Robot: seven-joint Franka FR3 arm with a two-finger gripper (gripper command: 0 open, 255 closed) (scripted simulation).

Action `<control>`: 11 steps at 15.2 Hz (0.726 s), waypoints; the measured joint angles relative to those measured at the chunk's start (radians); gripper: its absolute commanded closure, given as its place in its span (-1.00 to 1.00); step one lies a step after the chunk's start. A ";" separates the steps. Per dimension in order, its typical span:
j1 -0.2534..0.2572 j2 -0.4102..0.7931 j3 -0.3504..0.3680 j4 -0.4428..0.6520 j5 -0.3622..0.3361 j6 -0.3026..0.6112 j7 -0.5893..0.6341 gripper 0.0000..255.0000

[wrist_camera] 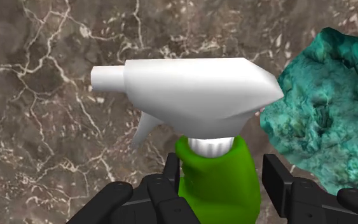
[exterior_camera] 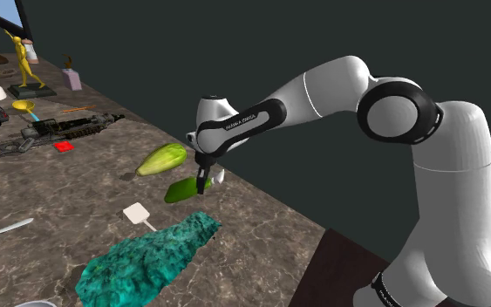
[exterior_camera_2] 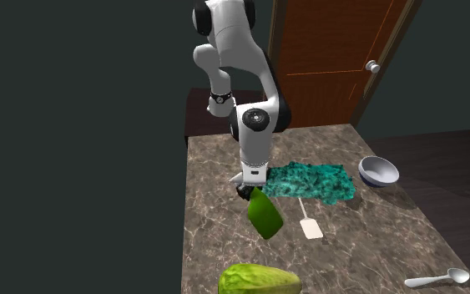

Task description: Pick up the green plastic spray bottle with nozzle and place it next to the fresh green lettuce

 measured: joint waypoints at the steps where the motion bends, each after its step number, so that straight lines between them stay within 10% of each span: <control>1: 0.001 0.008 0.000 0.000 0.000 0.008 0.000 1.00; 11: 0.003 0.099 -0.001 -0.002 -0.001 0.101 -0.002 1.00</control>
